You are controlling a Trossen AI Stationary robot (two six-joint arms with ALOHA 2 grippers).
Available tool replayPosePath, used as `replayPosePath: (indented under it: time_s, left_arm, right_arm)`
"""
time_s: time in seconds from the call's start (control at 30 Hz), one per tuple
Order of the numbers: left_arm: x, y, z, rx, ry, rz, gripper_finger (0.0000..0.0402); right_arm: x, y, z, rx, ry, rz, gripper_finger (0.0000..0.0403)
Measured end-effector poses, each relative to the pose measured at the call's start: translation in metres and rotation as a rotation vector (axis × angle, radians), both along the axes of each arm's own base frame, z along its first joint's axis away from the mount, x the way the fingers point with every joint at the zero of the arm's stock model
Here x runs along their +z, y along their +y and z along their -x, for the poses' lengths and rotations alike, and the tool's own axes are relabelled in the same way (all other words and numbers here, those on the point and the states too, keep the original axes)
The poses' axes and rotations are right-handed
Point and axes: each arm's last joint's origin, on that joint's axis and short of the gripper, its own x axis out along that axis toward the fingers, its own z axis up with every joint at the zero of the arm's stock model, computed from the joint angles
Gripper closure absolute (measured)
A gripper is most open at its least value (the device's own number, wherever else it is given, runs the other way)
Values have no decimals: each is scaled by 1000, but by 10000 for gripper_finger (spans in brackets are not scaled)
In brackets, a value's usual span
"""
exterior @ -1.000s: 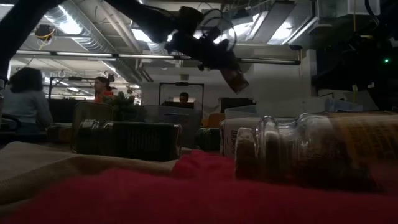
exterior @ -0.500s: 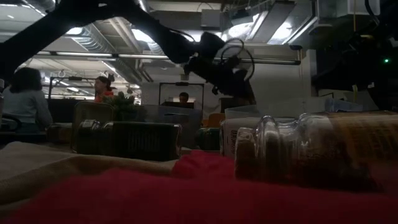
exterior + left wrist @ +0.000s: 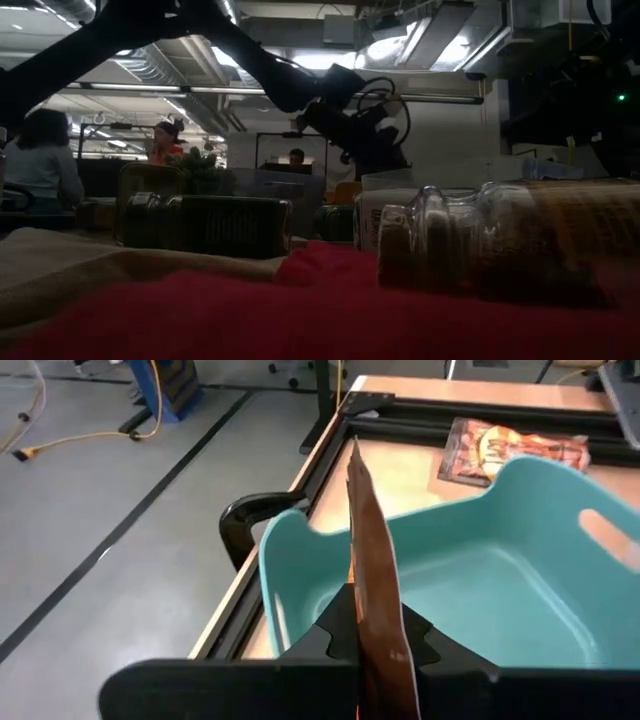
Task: Sort spices by type
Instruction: Put the left brown seasoning pack into the green bin
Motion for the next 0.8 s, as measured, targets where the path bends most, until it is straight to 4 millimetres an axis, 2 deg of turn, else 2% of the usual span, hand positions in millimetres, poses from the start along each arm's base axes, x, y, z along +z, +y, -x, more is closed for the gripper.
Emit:
replayPosePath:
  time_s: [0.33,0.8]
  left_arm:
    - [0,0,0,7,1,-9,391]
    - [2,1,1,28,1,-16,316]
  right_arm:
    - [0,0,0,0,0,0,210]
    - [0,0,0,0,-1,0,210]
